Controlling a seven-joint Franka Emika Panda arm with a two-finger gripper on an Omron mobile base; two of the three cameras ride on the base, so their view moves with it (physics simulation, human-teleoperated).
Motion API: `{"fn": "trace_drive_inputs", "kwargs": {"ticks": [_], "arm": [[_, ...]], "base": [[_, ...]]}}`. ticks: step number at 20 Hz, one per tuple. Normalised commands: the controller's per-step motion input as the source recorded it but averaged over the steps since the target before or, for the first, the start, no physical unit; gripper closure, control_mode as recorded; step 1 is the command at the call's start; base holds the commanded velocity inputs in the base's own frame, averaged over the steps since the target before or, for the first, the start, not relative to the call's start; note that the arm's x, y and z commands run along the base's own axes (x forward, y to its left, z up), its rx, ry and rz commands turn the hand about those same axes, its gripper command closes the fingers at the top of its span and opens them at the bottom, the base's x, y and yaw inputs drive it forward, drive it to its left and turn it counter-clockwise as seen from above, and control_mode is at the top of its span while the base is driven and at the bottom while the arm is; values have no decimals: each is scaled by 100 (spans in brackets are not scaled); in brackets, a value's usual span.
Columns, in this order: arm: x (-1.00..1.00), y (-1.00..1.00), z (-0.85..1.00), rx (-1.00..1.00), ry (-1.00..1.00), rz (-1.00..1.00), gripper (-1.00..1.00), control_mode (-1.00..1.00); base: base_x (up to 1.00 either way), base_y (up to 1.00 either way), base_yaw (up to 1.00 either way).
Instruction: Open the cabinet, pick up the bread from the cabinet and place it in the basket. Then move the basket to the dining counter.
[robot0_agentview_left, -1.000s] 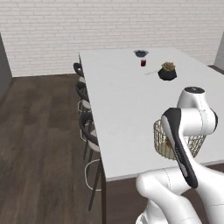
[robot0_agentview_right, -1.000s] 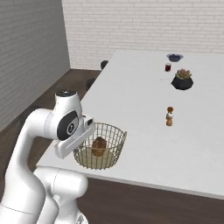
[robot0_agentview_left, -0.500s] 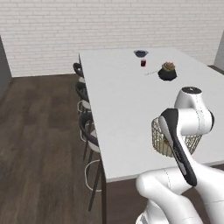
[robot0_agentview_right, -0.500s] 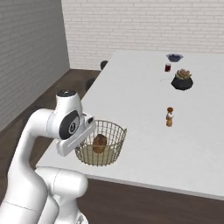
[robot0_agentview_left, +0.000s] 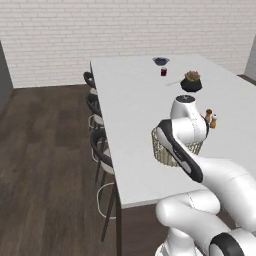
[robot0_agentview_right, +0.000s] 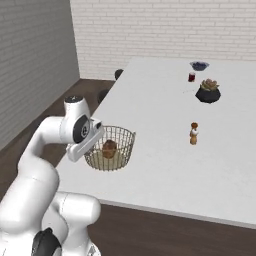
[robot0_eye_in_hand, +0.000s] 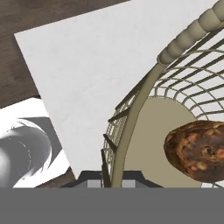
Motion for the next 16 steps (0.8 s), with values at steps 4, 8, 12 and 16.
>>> {"fn": "trace_drive_inputs", "kwargs": {"ticks": [4, 8, 12, 16], "arm": [[100, 21, -5, -2, 1, 5, 100, -100], [100, 3, -9, 0, 0, 5, 100, -100], [100, 0, -18, 0, -12, 5, 100, -100], [100, 0, -44, -1, -4, 1, 100, -100]], "base": [[0, 0, 0], [0, 0, 0], [0, 0, 0], [0, 0, 0]]}}
